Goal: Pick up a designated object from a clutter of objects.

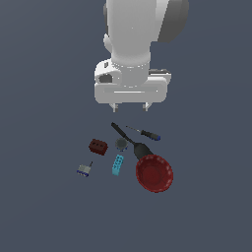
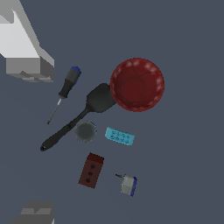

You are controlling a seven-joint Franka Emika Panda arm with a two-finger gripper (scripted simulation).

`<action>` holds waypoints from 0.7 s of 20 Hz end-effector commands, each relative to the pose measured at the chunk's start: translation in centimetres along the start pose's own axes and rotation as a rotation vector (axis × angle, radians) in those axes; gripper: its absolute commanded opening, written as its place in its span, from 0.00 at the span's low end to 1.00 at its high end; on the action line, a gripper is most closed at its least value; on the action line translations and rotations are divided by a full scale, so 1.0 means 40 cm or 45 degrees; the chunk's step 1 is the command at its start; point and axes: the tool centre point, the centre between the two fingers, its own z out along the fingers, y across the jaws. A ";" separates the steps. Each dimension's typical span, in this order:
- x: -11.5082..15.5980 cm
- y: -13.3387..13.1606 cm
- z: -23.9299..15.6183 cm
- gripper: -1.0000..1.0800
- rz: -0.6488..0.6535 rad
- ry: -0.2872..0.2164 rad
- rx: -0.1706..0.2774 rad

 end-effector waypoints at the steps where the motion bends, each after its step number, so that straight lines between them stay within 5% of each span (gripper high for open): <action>1: 0.000 0.000 0.000 0.96 0.000 0.000 0.000; 14: 0.019 -0.041 -0.044 0.96 -0.086 0.054 -0.011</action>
